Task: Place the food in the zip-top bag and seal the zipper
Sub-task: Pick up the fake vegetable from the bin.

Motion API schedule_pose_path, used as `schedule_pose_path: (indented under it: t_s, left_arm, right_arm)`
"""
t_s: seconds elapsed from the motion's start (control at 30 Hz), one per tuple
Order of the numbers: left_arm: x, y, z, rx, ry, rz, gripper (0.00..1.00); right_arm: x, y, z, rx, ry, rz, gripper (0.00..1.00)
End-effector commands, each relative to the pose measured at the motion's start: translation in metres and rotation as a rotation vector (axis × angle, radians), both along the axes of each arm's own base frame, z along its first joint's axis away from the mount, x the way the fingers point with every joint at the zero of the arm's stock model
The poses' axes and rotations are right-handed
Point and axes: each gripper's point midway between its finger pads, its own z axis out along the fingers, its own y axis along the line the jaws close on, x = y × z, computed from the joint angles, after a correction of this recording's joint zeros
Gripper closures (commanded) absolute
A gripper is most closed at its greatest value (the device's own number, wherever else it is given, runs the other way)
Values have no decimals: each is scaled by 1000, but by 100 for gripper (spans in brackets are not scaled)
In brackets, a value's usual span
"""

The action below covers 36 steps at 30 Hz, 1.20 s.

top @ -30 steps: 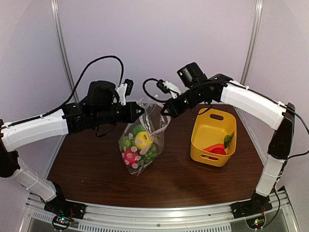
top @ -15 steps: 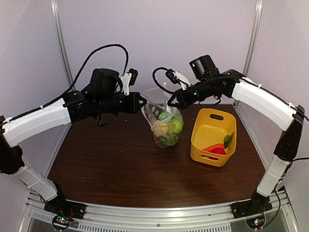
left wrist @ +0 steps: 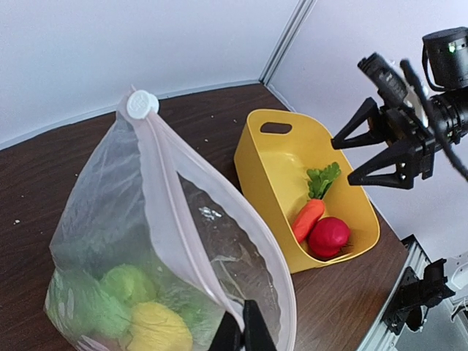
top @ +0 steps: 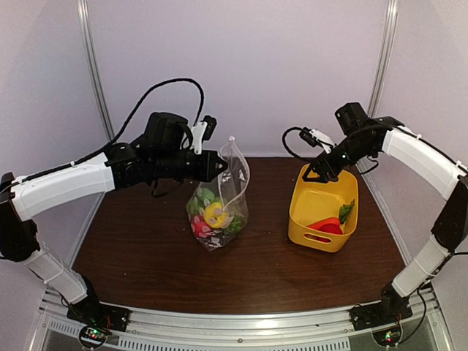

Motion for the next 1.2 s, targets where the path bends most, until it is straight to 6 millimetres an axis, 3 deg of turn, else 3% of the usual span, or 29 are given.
schedule_pose_path:
  t_s: [0.0,0.1,0.2,0.83,0.93,1.0,1.17]
  left_arm:
    - [-3,0,12,-43,-41,-10,100]
    - [-3,2,12,-49,-44,-6,100]
    - [-4,3,11,-55,-42,-5,100]
    - [-13,12,6,-84,-27,2,100]
    - [-14,12,5,-89,-20,-1,100]
    - [-15,11,6,-92,-17,-5,100]
    - [-15,13,8,-95,-21,-2,100]
  right_arm:
    - [-32,-53,-62,-302,64,127,36]
    - [-46,-77,-104,-438,161,165,37]
    - [-54,-83,-125,-468,235,184,36]
    - [-77,-100,-203,-543,443,170,17]
    - [-71,-97,-207,-527,449,150,24]
    - [-66,-97,-203,-522,436,134,35]
    - [-47,-95,-159,-499,321,85,45]
